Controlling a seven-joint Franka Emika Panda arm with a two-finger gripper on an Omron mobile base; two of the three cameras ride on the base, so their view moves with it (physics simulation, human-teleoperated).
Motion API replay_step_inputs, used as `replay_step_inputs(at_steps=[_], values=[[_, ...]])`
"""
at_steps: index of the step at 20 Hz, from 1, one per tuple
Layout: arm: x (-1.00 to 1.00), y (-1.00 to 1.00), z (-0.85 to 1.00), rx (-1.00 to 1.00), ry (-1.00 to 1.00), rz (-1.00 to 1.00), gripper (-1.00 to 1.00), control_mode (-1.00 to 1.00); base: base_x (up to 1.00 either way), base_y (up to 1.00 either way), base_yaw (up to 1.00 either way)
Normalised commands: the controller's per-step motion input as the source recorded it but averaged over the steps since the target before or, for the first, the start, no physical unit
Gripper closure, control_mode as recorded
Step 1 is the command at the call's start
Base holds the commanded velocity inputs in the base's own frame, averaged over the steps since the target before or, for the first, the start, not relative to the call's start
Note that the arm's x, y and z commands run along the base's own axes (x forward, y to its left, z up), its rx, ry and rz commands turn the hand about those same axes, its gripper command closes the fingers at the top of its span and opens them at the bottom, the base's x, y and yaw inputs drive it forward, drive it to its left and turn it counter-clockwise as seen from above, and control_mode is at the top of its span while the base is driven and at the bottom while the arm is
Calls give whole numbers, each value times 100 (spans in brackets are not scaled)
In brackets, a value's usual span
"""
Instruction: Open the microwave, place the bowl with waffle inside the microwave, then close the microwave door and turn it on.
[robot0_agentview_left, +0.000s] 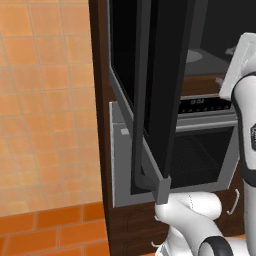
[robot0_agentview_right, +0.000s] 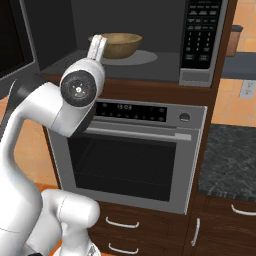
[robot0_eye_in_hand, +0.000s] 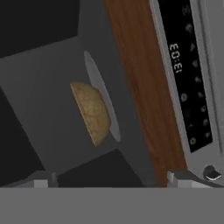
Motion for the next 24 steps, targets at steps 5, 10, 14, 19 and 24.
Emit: replay_step_inputs(at_steps=[5,10,14,19,24], values=[[-39,-3,-1,-46,-6,27,-100,-100,0,0,0],[-44,-23,1,-57,-27,21,-100,-100,0,0,0],[-26,-5,1,-86,-32,5,-100,-100,0,0,0],[-47,0,-6,-99,-51,-2,-100,-100,0,0,0],[-43,0,-9,-97,-41,-17,-100,-100,0,0,0]])
